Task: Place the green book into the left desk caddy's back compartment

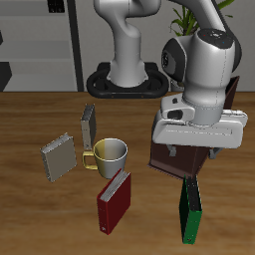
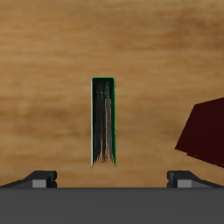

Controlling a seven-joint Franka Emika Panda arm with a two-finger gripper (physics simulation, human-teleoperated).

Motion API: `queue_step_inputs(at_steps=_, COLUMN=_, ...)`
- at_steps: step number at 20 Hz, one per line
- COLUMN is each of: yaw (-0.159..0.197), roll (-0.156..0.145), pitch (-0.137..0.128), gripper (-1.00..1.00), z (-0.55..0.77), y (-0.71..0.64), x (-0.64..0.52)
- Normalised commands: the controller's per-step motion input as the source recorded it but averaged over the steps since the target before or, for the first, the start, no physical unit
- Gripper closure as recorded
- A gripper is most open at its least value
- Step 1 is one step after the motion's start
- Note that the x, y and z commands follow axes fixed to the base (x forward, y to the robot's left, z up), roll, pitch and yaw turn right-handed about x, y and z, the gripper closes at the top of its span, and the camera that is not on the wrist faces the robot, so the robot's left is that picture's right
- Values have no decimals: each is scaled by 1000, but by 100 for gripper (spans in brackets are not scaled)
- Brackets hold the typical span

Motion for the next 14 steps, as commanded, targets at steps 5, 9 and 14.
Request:
queue_step_inputs(at_steps=5, yaw=-3, roll=-16, pitch=23, gripper=-100, z=-430, y=-56, x=135)
queue_step_inputs(at_steps=9, yaw=2, roll=-19, pitch=46, gripper=-100, z=-545, y=-52, x=167)
queue_step_inputs(at_steps=14, yaw=-8, roll=-3, pitch=38, gripper=-100, z=-403, y=34, x=131)
